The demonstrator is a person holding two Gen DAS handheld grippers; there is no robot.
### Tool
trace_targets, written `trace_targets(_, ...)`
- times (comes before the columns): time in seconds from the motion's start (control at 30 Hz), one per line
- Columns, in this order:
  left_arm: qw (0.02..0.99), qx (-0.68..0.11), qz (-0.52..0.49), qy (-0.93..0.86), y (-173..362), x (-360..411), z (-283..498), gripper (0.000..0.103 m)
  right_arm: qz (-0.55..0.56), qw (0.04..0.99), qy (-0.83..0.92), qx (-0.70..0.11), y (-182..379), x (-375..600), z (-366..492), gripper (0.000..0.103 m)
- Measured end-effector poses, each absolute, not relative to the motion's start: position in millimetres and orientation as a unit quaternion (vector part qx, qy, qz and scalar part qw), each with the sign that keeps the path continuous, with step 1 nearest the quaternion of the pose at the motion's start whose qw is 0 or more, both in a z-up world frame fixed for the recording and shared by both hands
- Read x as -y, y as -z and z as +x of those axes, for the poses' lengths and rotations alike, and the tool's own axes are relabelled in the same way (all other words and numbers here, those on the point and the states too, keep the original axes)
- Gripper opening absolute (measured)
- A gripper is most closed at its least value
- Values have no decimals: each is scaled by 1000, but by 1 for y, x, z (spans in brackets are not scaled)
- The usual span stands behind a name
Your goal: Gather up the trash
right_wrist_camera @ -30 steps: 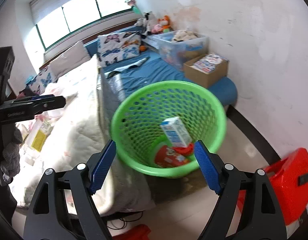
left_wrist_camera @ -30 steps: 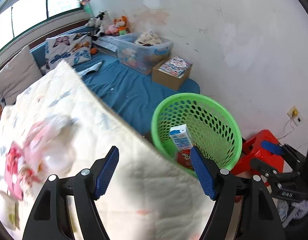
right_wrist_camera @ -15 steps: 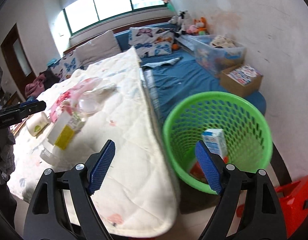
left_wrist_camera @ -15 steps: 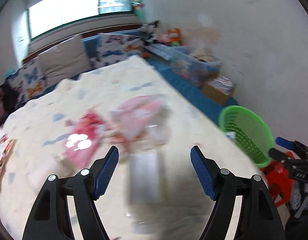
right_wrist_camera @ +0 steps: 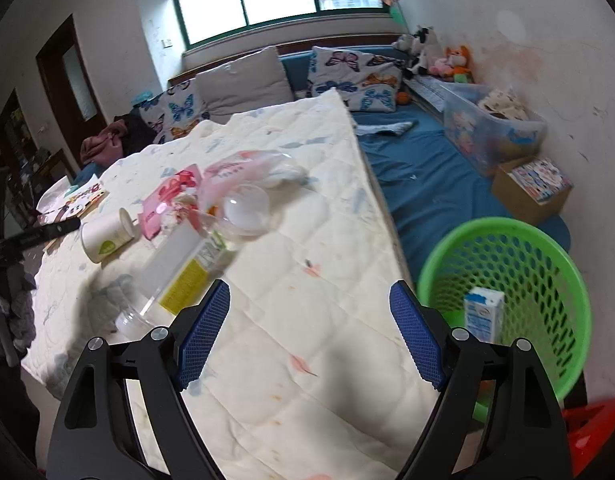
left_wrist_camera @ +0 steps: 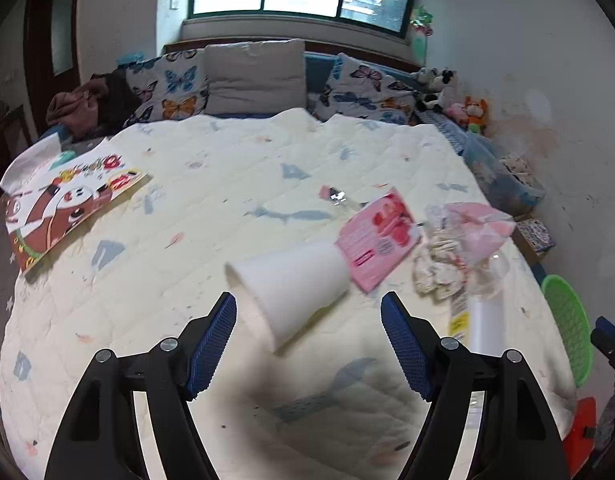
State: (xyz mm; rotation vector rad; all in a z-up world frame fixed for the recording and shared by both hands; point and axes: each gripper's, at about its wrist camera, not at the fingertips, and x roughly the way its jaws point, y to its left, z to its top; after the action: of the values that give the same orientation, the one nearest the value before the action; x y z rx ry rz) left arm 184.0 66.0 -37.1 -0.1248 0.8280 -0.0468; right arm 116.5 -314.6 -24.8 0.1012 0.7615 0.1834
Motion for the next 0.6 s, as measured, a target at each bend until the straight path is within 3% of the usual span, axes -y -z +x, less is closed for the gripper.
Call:
trace_targets(0.47, 887, -438, -132, 59, 83, -84, 213, 72, 56, 900, -150, -406, 31, 249, 145, 82)
trace_targets(0.6, 886, -439, -130, 73, 87, -80, 218, 68, 73, 886, -164, -428, 32, 230, 157, 82)
